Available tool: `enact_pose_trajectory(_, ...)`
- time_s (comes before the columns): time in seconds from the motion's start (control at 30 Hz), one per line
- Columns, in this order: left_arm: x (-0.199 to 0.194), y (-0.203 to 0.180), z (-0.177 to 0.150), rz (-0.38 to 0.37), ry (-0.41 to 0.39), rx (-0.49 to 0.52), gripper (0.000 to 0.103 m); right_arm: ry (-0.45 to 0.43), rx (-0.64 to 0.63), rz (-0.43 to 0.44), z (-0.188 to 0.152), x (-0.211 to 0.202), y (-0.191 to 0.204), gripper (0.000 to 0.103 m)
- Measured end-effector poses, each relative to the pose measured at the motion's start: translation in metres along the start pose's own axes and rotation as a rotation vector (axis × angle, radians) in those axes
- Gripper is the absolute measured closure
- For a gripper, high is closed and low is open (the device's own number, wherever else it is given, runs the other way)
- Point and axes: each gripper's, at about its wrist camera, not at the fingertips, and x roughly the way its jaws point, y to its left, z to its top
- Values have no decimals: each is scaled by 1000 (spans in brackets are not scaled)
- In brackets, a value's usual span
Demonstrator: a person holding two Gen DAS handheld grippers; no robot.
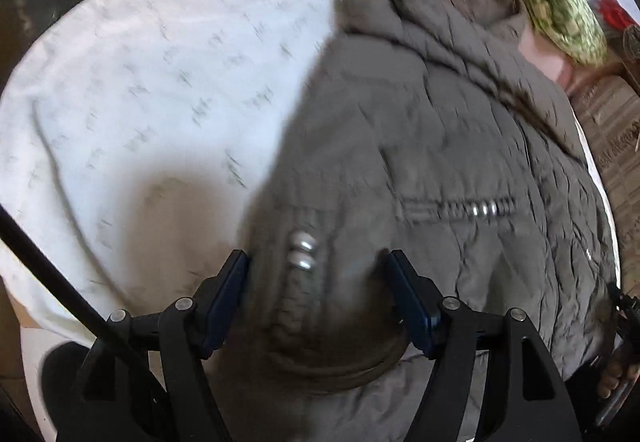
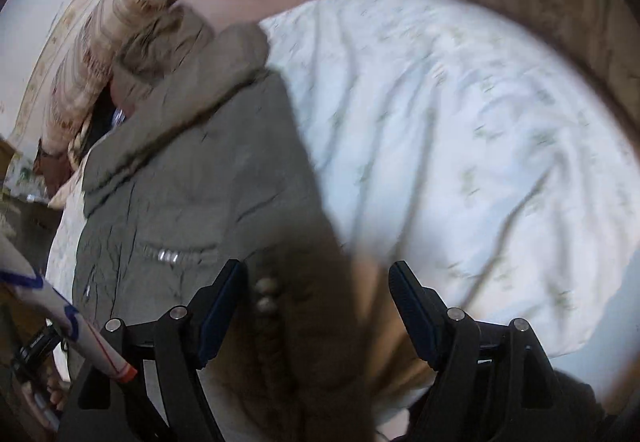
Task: Fold large clothes
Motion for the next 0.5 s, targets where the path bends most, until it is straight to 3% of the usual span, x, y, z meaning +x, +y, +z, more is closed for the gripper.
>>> enact_pose_trajectory(0.03,0,-6,-3,23,-16,19,33,9,-11,11,-5,2,6,24)
enact_pose_trajectory(0.07,-1,-12,-6,42,-21,49,40,17,-18,14,-9,4,9,27)
enact_pose_trajectory(0.13,-4,-21,-11,64,-15,84,55,26,-59,-20,-18,5,16,64)
enact_pose_trajectory(0.2,-12,-28,-17,77,-31,114,59,9,-101,-49,-20,0,19,76)
enact_pose_trajectory(0.3,-13,-27,-24,101,-49,122,58,-3,-52,-49,-13,-5,10,77)
enact_pose_trajectory(0.4,-22,-22,-19,101,-54,90,57,25,-30,-79,-11,5,7,66)
enact_pose_trajectory(0.5,-53,-23,-21,113,-116,96,57,-11,-31,-96,-12,-8,11,58)
